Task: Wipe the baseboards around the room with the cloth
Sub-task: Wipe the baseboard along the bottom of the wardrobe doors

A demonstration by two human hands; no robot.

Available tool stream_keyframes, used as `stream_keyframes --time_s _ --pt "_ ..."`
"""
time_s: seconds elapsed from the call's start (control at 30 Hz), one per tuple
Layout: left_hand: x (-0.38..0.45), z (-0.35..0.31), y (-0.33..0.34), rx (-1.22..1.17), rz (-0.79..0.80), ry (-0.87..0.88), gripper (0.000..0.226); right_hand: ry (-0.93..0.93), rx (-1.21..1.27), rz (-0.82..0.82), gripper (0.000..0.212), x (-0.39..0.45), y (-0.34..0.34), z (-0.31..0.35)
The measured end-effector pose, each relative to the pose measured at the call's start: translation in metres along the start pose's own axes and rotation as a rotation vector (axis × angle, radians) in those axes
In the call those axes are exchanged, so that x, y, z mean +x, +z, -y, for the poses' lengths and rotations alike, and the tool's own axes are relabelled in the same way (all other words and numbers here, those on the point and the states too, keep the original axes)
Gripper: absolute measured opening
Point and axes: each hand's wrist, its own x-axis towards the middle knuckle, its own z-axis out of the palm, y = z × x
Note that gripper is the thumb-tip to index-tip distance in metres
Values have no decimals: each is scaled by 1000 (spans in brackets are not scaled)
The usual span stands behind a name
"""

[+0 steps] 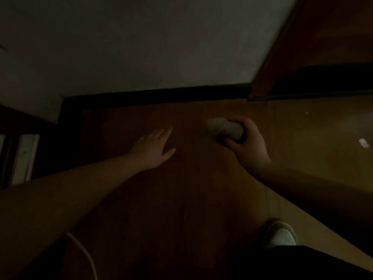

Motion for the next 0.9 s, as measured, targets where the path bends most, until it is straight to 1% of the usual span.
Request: stream_keyframes --time_s 0.13,0.2,0.27,0.43,0.53,0.67,0.73,0.83,0.9 --pt "-18 -16 22 -179 -114 -31 72 8 34 8 49 -11 28 3" --pt "-26 -16 28 -257 -162 -77 68 10 46 16 50 -17 40 3" --pt "-36 -12 32 -300 -203 -113 66 52 62 13 50 -22 49 3" --pt "-60 1 42 -440 -228 -177 63 113 79 -19 50 -41 64 6" --pt "-81 0 51 -492 -205 -222 62 158 74 -15 50 -54 71 11" --pt "-109 -6 48 -507 -176 -220 60 174 52 25 49 -67 76 26" --pt "-122 -9 45 -486 -169 -190 59 164 34 43 49 -72 73 38" --pt "-138 -20 35 -547 -251 -184 54 151 21 86 51 -78 57 56" --pt "-147 -34 28 -626 -327 -236 51 166 29 115 51 -83 41 67"
